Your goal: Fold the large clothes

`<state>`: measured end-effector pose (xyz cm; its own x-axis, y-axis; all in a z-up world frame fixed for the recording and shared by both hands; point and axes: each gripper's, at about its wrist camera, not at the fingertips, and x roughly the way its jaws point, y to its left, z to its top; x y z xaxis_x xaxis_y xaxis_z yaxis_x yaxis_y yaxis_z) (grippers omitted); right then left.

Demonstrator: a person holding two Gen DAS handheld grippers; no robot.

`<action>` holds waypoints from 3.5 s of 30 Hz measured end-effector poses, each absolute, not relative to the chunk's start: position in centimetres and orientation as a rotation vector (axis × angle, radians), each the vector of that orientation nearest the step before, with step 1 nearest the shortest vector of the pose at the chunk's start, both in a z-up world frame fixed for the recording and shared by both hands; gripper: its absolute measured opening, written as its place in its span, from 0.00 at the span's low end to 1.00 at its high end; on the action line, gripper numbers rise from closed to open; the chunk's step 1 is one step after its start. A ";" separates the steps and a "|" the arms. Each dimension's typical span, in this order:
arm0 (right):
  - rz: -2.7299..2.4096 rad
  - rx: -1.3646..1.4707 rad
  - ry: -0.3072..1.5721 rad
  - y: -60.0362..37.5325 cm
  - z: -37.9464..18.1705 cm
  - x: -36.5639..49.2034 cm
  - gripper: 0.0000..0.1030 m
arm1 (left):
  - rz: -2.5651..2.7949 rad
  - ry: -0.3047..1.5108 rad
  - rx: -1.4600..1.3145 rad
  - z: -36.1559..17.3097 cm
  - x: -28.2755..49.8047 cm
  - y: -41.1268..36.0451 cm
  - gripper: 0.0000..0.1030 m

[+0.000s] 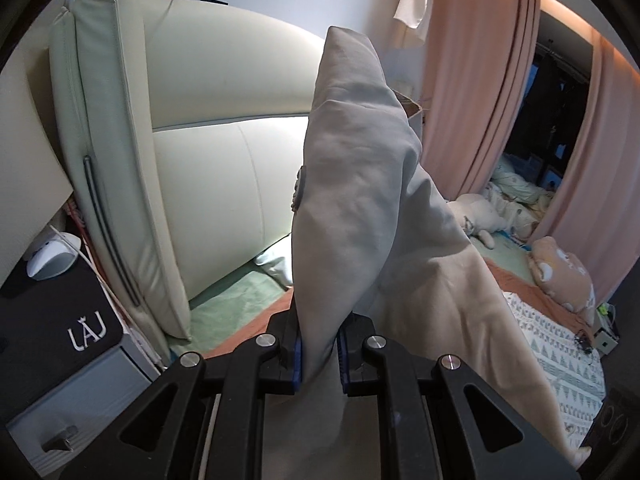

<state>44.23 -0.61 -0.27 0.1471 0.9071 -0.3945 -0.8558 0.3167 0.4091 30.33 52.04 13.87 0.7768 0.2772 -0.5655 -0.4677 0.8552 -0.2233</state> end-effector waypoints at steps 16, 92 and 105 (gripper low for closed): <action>1.166 0.200 0.836 -8.7 -8.7 65.1 0.11 | 0.370 0.732 -0.361 6.0 45.5 52.2 0.14; 0.701 0.223 0.750 -43.8 -5.7 59.6 1.00 | 0.248 0.630 -0.281 4.2 28.2 30.1 1.00; 0.596 0.171 0.597 -54.8 -5.1 51.1 1.00 | 0.129 0.530 -0.196 4.8 22.2 18.9 1.00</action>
